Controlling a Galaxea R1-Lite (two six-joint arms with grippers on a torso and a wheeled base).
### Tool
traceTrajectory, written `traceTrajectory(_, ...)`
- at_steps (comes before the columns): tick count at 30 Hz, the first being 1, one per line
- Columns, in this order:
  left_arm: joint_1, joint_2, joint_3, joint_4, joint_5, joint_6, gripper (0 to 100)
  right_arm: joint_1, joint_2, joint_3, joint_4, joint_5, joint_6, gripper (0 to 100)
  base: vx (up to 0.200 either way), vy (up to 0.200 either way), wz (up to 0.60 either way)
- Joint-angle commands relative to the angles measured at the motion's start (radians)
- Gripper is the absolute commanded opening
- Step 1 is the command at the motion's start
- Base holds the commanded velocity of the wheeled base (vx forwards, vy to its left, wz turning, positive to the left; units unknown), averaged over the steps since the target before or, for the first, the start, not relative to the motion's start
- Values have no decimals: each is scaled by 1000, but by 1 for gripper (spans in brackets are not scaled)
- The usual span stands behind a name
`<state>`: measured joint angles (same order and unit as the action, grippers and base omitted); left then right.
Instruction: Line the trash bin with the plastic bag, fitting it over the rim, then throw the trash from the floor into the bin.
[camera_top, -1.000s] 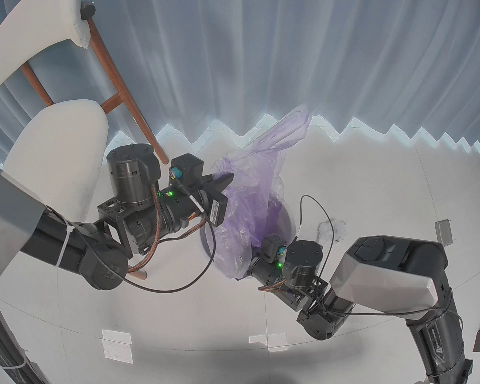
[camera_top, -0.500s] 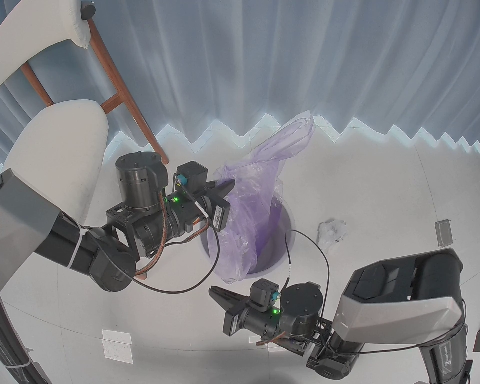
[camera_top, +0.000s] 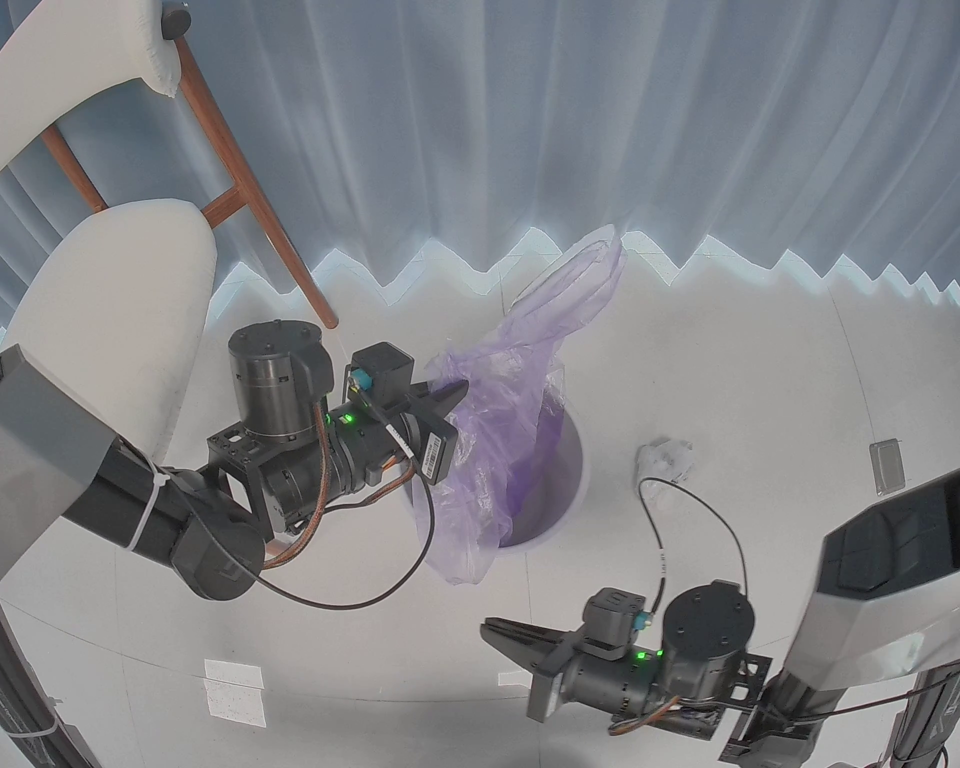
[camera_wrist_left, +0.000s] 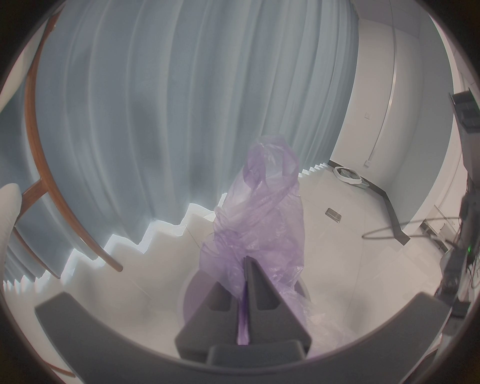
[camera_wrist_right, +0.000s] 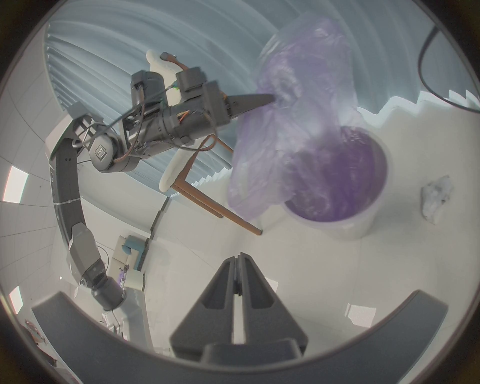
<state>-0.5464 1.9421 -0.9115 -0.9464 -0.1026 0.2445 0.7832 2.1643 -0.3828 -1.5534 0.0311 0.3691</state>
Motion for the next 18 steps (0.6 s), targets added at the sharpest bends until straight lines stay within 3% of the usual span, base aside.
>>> traceTrajectory(1,-7,-68,79,-5,0,1,0,-90,-161,179,-16,30,-1,0,0,0,0)
traceTrajectory(5,-7,-88,108,-5,1,3,0,-176,-167,208,-17,61,-12,0,0,0,0)
traceTrajectory(6,-9,-103,129,-5,1,7,0,-256,-158,196,-16,86,-32,0,0,0,0)
traceTrajectory(12,-21,-132,172,-8,0,22,0,-453,-103,97,-16,214,-128,0,0,0,0)
traceTrajectory(18,-47,-134,181,-8,0,24,0,-555,2,-105,-16,282,-219,0,0,0,0)
